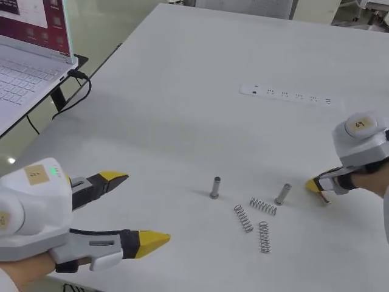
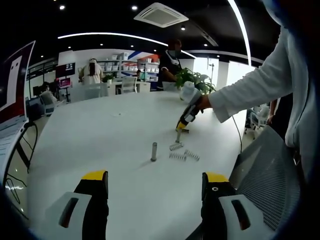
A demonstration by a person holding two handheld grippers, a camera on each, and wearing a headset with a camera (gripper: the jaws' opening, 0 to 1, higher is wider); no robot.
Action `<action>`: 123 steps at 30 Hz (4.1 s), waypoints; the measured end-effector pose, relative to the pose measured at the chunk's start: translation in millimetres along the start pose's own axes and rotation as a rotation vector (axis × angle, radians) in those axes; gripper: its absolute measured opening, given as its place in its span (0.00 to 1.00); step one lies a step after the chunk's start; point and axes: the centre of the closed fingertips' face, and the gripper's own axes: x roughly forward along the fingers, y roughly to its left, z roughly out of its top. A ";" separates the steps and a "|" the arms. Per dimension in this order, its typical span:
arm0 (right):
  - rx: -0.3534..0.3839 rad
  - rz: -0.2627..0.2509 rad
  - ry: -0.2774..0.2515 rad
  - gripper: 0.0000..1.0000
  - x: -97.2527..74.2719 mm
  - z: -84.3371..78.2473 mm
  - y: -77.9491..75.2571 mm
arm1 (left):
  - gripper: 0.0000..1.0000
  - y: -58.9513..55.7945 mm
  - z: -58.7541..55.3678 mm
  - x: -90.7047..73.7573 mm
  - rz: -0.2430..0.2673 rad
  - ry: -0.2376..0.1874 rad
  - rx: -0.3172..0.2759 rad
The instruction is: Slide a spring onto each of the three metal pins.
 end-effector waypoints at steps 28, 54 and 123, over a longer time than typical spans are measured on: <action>0.015 -0.029 -0.090 0.05 -29.6 0.3 2.3 | 0.73 -6.7 3.0 5.0 -0.013 0.003 0.014; 0.086 -0.108 -0.289 0.05 -67.4 -26.7 10.0 | 0.72 -19.3 10.2 9.9 -0.052 -0.004 0.045; 0.005 0.102 -0.572 0.50 -115.0 -23.6 113.4 | 0.73 -30.5 20.0 17.0 -0.097 -0.040 0.045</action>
